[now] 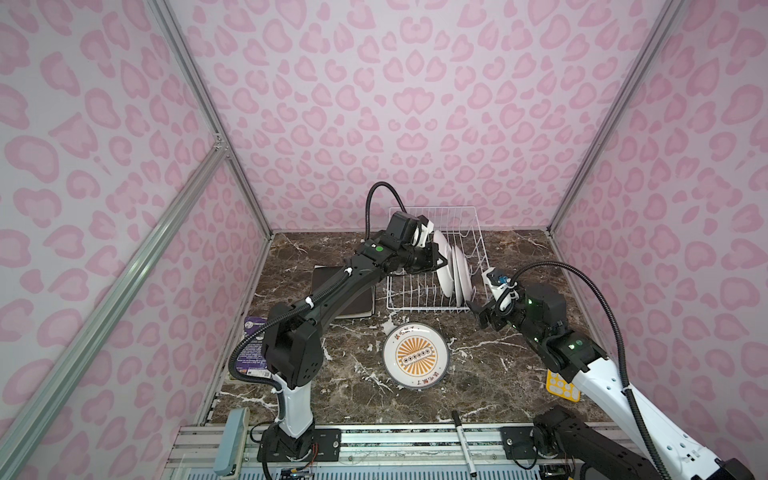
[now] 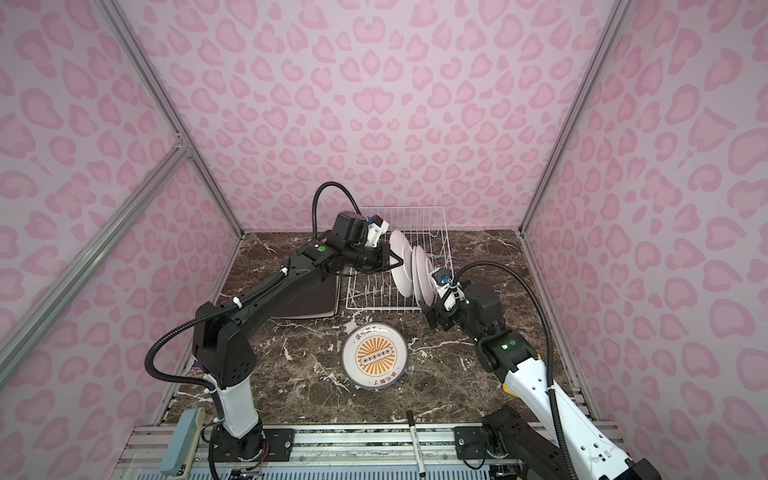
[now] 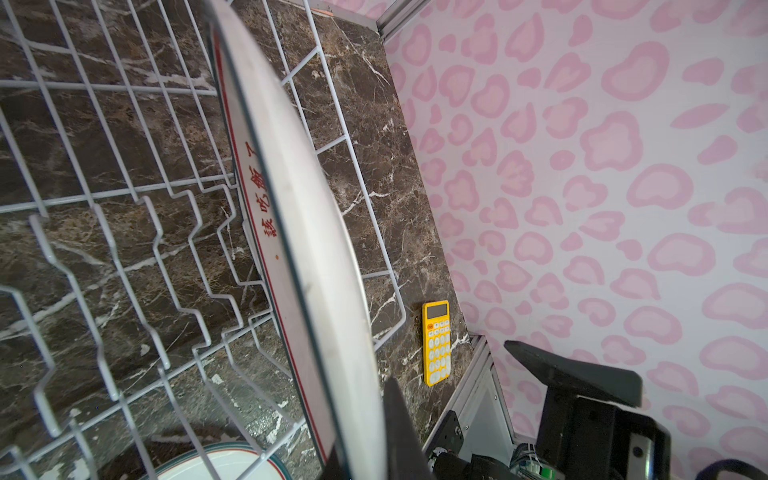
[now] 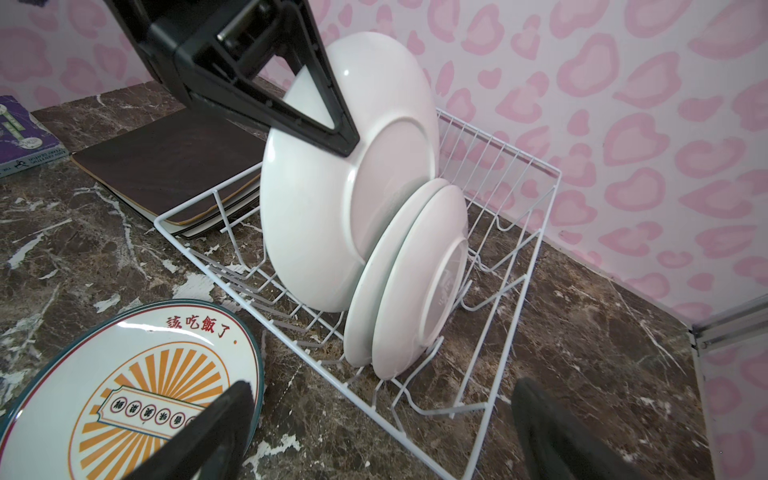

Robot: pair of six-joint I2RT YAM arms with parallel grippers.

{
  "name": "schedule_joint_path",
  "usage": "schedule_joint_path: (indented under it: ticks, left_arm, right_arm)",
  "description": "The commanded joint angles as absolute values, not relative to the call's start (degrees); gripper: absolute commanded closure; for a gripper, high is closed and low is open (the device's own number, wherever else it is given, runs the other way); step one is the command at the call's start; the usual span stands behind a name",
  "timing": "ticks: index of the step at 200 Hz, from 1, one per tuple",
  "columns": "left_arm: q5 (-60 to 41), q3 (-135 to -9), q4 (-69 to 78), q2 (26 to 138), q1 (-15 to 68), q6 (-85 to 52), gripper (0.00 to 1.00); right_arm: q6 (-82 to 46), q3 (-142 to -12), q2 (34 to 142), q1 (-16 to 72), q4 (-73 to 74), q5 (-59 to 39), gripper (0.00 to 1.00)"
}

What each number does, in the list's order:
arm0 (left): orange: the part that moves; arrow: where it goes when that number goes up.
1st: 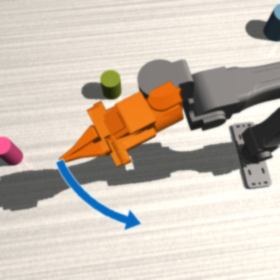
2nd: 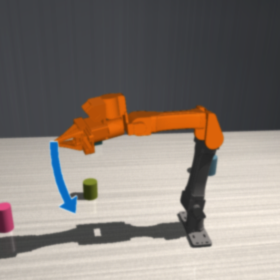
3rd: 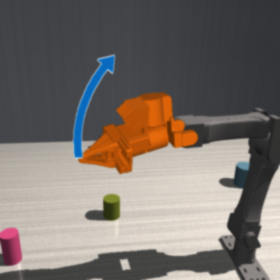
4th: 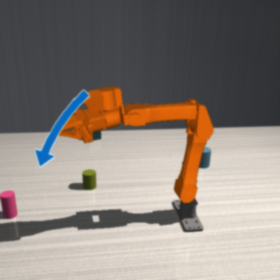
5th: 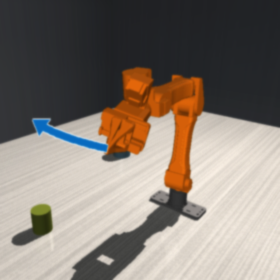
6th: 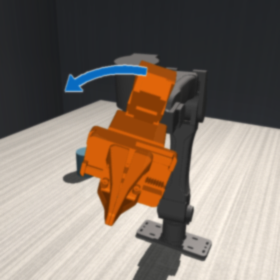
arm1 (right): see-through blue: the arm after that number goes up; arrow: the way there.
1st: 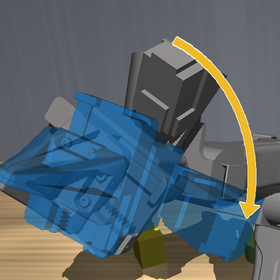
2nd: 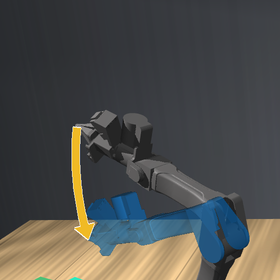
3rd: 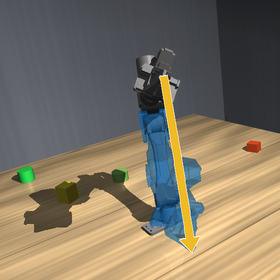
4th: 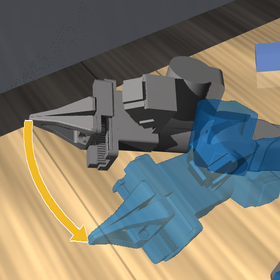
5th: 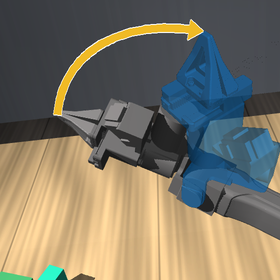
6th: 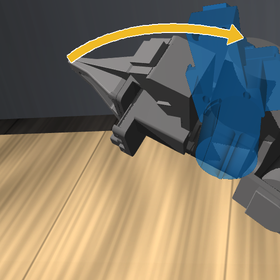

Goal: Unload the plates from the dish rack
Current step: 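Lift the white plate up out of the rack with the left gripper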

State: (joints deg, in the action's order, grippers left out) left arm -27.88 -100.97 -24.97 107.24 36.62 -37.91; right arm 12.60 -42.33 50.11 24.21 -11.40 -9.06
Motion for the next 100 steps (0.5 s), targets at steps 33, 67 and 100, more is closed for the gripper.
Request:
schedule_joint_path:
  ticks: [33,67,100]
  left_arm:
    - [-25.99,-100.63,-24.59,103.56,36.56,-36.0,0.97]
    - [-23.58,-100.9,-26.21,103.18,36.38,-34.9,0.97]
    - [-22.35,-100.24,-26.27,102.48,36.36,-34.37,0.97]
  right_arm:
    - [11.85,-41.24,49.31,24.21,-9.89,-8.31,0.02]
    - [11.87,-41.22,49.56,24.17,-9.62,-8.35,0.02]
    - [11.89,-41.55,49.83,24.17,-9.67,-8.21,0.02]
